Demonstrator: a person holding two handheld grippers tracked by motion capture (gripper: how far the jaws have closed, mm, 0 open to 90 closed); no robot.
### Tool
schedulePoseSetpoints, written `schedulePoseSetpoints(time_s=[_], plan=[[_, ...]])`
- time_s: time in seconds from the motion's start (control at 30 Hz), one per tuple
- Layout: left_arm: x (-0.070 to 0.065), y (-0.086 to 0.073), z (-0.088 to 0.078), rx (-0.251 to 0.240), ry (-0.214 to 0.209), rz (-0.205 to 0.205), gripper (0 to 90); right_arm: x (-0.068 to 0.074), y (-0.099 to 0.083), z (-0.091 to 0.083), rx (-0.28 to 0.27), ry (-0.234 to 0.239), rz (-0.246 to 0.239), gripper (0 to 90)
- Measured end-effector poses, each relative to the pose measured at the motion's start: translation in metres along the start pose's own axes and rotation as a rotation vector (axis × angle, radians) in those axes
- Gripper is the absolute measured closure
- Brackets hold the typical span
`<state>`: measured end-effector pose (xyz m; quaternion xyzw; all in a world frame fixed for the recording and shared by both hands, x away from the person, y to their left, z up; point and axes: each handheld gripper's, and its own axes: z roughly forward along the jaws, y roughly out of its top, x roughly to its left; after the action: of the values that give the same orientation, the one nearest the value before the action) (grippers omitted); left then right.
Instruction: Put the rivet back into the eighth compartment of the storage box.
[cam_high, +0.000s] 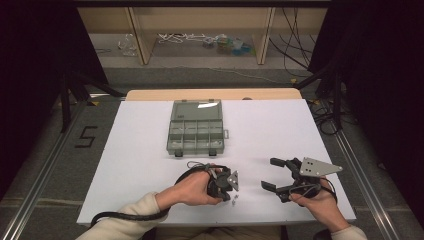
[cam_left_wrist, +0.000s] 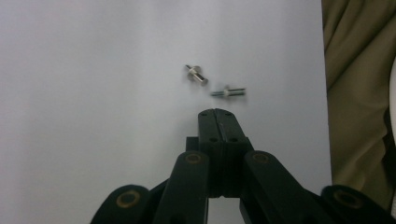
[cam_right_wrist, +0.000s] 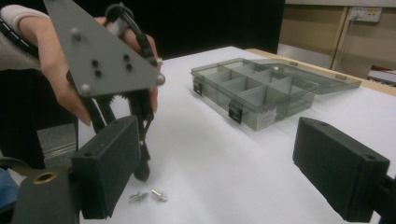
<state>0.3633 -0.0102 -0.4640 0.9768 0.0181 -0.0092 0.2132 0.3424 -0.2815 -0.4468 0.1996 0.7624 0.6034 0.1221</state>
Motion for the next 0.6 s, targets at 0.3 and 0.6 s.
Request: schedulePoseSetpoints(time_s=[0.3,0.6], plan=[[0.003,-0.002,0.000,-0.017,0.003,-0.033,89.6,0.000,0.001,-0.002,0.026,-0.015,-0.003,15.8],[0.002,0.002,-0.012,-0.073,0.000,-0.051,77.2,0.000,0.001,-0.002,0.016,-0.011,-0.006,15.8]])
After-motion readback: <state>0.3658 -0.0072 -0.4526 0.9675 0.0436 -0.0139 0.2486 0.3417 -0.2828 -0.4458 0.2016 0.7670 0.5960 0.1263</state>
